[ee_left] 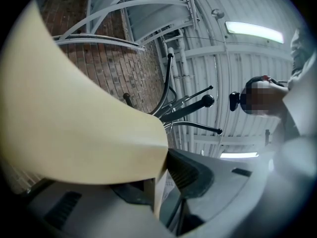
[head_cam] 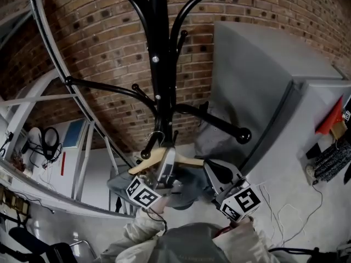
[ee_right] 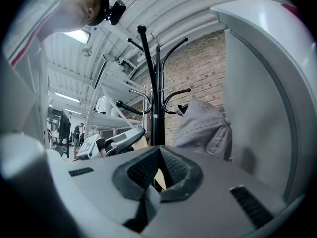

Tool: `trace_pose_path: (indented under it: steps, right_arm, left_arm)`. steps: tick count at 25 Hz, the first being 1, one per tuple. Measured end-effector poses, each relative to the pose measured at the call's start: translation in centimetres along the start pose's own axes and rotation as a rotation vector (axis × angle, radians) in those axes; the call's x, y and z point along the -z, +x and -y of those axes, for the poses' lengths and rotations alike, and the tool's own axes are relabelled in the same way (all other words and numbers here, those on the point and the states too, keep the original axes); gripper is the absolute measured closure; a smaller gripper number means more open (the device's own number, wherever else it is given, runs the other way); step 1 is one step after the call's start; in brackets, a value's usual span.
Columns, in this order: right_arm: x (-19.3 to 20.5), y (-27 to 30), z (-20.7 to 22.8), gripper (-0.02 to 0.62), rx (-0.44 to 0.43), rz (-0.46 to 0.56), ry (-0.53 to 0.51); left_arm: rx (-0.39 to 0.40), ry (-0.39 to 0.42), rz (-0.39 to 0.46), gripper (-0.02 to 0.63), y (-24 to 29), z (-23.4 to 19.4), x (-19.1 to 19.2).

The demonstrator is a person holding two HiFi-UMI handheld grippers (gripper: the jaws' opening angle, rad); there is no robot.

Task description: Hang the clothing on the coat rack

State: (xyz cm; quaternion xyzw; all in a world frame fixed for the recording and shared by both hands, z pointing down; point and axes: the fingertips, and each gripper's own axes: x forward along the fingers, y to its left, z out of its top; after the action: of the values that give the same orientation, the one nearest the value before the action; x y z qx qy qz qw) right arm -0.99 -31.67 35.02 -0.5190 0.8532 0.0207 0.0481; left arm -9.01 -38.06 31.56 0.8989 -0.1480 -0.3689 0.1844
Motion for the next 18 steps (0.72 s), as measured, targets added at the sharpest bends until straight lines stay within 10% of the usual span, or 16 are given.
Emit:
trace_pose_path:
  steps: [18]
  right_arm:
    - [1.8, -4.1, 2.6, 0.574, -0.125, -0.037, 0.104]
  left_arm:
    - [-0.117, 0.093, 0.083, 0.500, -0.8, -0.5, 0.2]
